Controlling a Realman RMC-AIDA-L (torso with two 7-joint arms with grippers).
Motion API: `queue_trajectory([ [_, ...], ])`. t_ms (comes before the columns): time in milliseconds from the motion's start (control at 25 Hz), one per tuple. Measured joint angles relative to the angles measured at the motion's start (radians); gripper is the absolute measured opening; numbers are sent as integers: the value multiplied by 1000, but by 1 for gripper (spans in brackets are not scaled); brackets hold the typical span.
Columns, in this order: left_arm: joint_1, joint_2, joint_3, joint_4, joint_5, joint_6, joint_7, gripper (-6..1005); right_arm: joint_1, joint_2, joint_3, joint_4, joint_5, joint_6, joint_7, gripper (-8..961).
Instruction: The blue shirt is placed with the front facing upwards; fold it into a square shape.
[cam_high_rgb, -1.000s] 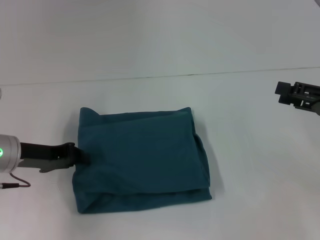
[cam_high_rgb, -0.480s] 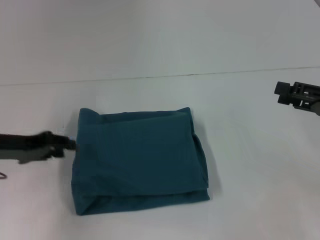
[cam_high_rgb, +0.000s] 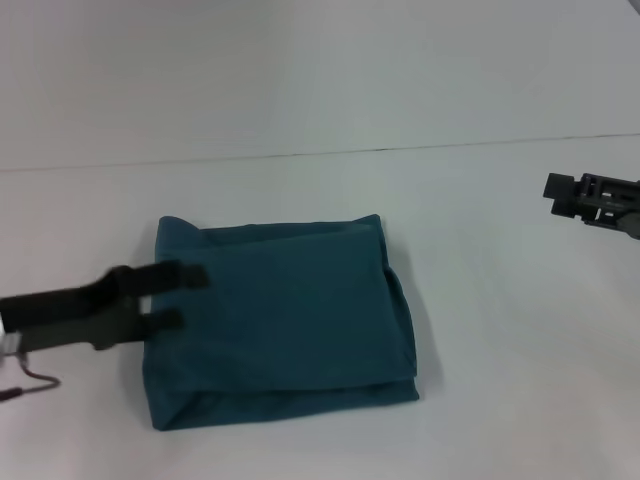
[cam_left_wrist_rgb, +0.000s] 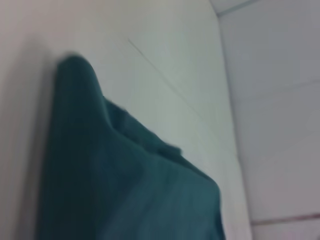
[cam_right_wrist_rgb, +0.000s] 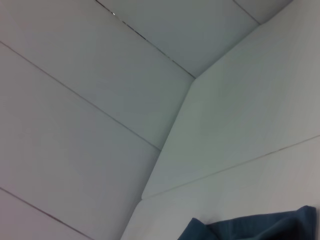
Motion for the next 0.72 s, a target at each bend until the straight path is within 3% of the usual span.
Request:
queue_trajectory([
  [120, 4, -10, -9, -10, -15, 44, 115, 747, 1, 3, -41, -1, -1, -21, -63, 703],
  [240, 18, 7, -22, -2, -39, 143, 338, 864, -1, 18, -131, -17, -19, -53, -278, 703],
  [320, 30, 27, -27, -1, -44, 224, 490, 867, -1, 32, -163, -25, -51, -52, -385, 703],
  [440, 52, 39, -44, 9, -44, 303, 654, 872, 4, 60, -172, -29, -102, -40, -475, 703],
  [720, 115, 22, -68, 21, -44, 342, 879, 874, 6, 125, -200, -68, -129, -55, -574, 703],
])
